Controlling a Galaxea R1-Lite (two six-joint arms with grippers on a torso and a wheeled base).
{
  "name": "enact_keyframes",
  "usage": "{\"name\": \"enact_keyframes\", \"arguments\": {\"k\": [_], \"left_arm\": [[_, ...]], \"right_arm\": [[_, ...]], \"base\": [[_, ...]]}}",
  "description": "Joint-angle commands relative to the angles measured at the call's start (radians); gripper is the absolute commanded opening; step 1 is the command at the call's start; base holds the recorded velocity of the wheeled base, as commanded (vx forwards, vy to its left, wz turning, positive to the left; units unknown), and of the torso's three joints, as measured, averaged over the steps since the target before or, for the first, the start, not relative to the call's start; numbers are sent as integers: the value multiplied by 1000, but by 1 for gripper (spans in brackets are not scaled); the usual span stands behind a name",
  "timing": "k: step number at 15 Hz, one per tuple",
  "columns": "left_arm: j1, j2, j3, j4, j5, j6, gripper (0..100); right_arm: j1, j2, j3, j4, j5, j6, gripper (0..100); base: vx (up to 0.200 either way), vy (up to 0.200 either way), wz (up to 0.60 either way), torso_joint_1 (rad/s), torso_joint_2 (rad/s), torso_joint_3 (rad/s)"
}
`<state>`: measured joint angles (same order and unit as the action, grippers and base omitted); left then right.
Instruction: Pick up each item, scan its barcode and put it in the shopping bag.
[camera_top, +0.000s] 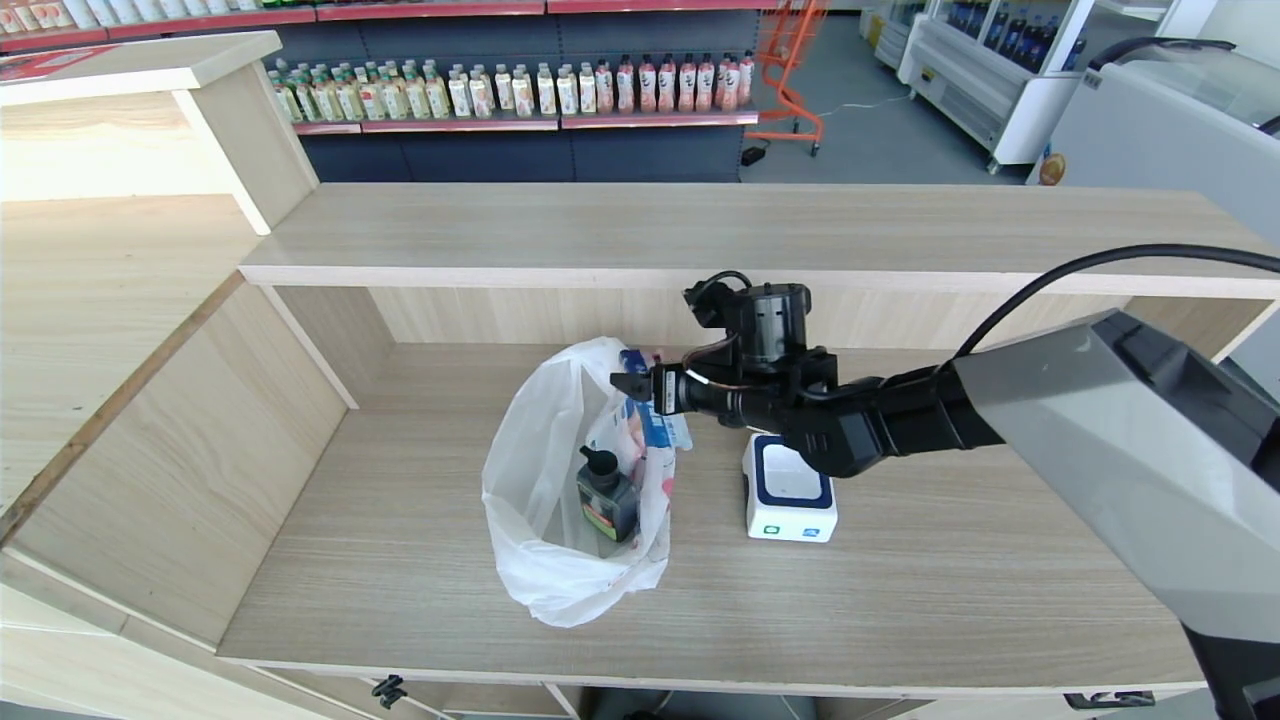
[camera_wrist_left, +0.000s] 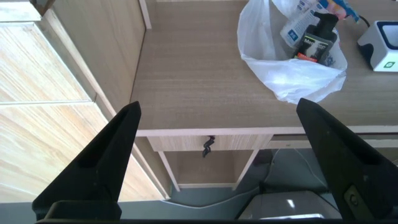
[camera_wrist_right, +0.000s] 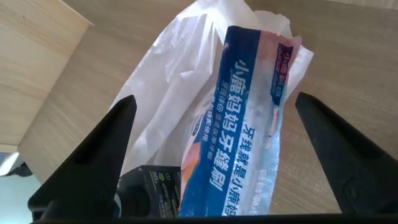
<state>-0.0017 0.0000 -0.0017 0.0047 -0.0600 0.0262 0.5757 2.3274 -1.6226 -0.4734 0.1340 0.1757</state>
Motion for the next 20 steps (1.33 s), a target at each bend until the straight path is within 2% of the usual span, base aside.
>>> {"name": "enact_keyframes", "arguments": {"k": [1,6,8,11,13,14,15,17,20], "left_arm": [[0,2,0,0,0,0,100],[0,2,0,0,0,0,100],[0,2,0,0,0,0,100],[0,2,0,0,0,0,100],[0,2,0,0,0,0,100],[0,0,0,0,0,0,100],[0,2,0,0,0,0,100],[0,0,0,0,0,0,100],[0,2,0,0,0,0,100]], "right_arm": [[1,-54,0,2,25,18,100],[-24,-106,70,-21,25,67,100],[-48,-195,185,-36,29,77,100],[-93,-477,510,-37,42,80,100],[-129,-660,676,-37,41,102,100],[-166,-761,768,-37,24,107,100],[-270,-921,888,-21,19,87,100],[-409,-1108,1057,18,10,-32,100],[-487,-1476,1423,21,-10,-56,100]], "base": [[0,0,0,0,0,0],[0,0,0,0,0,0],[0,0,0,0,0,0],[0,0,0,0,0,0],[0,0,0,0,0,0],[0,0,0,0,0,0],[0,0,0,0,0,0],[0,0,0,0,0,0],[0,0,0,0,0,0]]}}
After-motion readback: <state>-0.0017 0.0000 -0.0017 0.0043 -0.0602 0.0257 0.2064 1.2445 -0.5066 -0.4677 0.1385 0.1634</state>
